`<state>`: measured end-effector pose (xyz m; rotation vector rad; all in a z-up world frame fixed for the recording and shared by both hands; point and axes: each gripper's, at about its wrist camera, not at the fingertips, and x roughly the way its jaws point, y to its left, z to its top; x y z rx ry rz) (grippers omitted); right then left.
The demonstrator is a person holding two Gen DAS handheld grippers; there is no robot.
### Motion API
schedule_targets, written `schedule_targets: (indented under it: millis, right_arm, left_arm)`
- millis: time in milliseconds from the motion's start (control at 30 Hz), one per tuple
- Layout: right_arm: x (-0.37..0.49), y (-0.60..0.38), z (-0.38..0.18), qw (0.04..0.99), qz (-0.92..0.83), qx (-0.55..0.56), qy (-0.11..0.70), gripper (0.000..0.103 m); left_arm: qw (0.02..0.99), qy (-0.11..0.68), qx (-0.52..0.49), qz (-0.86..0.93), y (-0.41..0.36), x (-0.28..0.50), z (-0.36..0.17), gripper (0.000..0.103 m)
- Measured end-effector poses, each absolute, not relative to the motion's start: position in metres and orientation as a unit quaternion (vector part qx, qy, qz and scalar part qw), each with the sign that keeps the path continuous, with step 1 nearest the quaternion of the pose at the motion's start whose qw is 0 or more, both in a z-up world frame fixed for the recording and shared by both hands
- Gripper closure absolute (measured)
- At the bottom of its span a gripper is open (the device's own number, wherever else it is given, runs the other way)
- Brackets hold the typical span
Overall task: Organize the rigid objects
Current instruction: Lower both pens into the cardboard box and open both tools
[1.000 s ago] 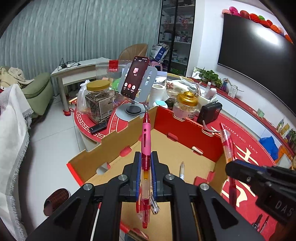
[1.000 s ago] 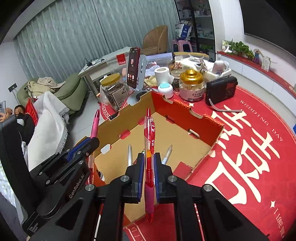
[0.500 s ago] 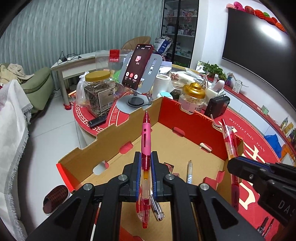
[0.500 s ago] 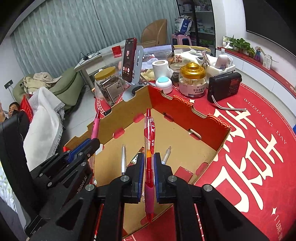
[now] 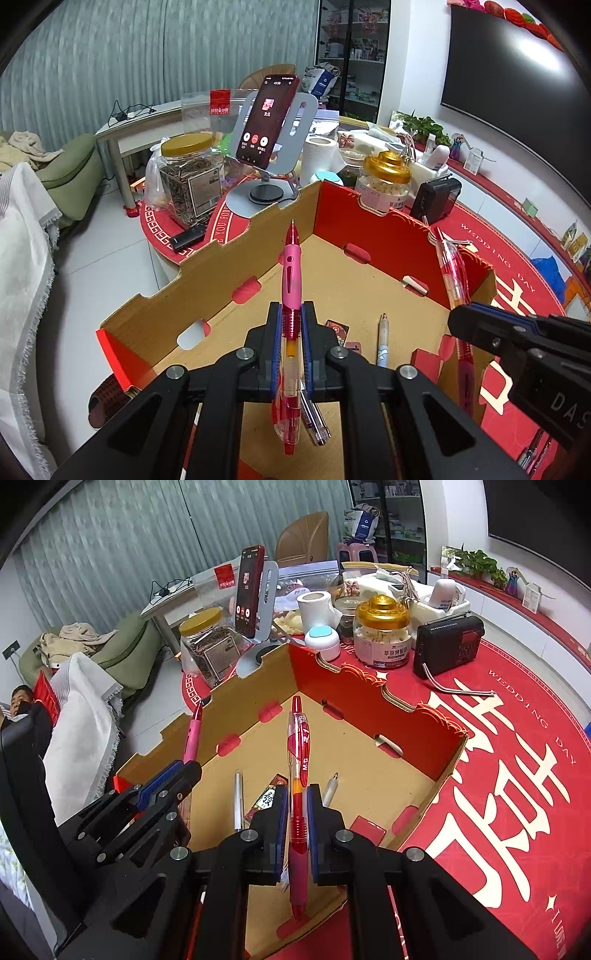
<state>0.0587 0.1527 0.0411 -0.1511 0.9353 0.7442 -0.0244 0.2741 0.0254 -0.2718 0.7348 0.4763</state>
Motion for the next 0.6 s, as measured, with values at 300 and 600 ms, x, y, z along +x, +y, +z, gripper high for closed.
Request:
schedule_targets:
  millis: [300,600]
  right_arm:
    - [0.069,0.156,0.024,0.820,0.338,-0.075,0.456,0.092]
    - [0.075,0.157,0.007,0.812,0.328,-0.084,0.476,0.092]
  left_arm:
    - [0.892,0.373,-0.123,0.223,0.272,-0.014,0.016,0.093]
    - [0.876,0.421,-0.095,0.216,0.268,0.000,0.010,0.073]
